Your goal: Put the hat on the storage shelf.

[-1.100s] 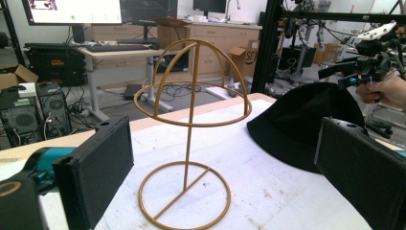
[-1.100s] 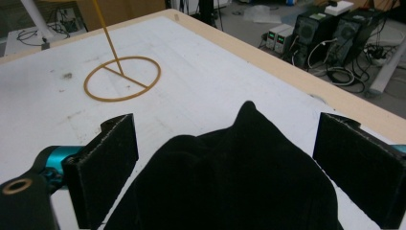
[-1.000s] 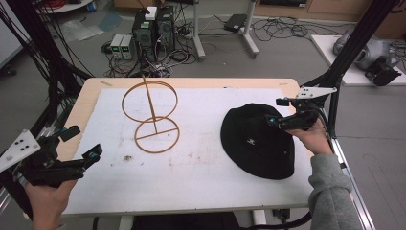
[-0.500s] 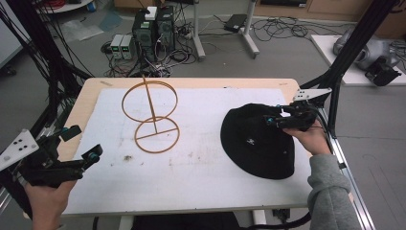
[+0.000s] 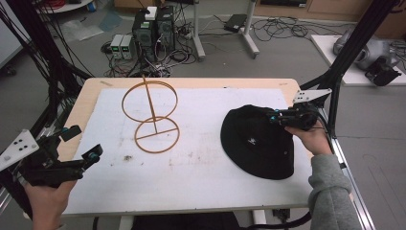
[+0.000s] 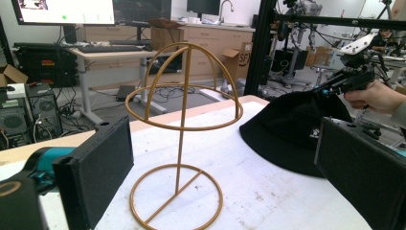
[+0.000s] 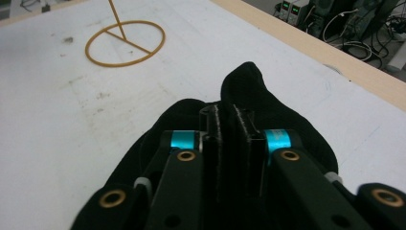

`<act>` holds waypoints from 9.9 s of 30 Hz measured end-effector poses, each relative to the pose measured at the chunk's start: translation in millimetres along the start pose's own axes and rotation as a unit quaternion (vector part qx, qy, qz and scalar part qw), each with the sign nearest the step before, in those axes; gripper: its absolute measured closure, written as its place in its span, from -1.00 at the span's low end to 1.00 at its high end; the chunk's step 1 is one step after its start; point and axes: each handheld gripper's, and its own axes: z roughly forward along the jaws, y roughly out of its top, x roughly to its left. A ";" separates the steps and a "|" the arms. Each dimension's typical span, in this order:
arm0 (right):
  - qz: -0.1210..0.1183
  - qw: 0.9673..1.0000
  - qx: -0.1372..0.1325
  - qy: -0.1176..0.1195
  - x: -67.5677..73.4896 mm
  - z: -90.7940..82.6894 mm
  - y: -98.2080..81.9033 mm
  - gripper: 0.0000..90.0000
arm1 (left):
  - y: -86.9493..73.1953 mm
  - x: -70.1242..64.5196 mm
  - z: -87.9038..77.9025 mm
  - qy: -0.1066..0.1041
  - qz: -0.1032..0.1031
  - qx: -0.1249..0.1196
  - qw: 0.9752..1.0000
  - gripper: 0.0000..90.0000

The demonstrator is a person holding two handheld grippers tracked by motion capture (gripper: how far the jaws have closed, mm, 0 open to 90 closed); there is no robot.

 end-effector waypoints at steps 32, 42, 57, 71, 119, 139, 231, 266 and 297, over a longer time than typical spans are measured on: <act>-0.050 0.998 -0.017 0.030 21.4 -38.3 60.2 0.91 | 2.0 1.7 -6.5 0.002 -0.002 -0.007 1.000 -0.86; -0.070 0.996 -0.021 0.042 28.9 -51.5 99.1 0.91 | 2.5 -5.6 -4.8 0.005 0.016 0.005 1.000 -0.86; -0.095 0.994 -0.031 0.044 38.7 -61.3 147.3 0.91 | 0.1 -7.6 -12.9 0.010 0.013 0.011 1.000 -0.86; -0.123 0.990 -0.037 0.059 51.4 -56.9 190.6 0.91 | -2.0 -10.7 -13.9 0.008 0.015 0.019 1.000 -0.86; -0.209 0.963 -0.059 0.161 104.8 35.3 298.4 0.91 | -5.1 -14.6 -48.2 0.047 0.021 0.027 0.998 -0.86; -0.232 0.956 -0.042 0.175 128.9 88.1 326.3 0.91 | -7.4 -19.2 -55.2 0.054 0.022 0.031 0.998 -0.86; -0.121 0.979 -0.056 0.152 125.4 181.1 295.8 -0.98 | -9.6 -22.6 -54.9 0.051 0.021 0.040 0.998 -0.86; -0.042 0.995 -0.083 0.043 70.5 82.2 203.6 -0.98 | -1.3 -9.6 -25.8 0.023 0.020 0.030 0.999 -0.86; 0.033 0.985 -0.140 -0.095 55.6 -6.9 86.9 -0.98 | 0.0 2.6 1.3 0.010 0.015 0.034 0.999 -0.86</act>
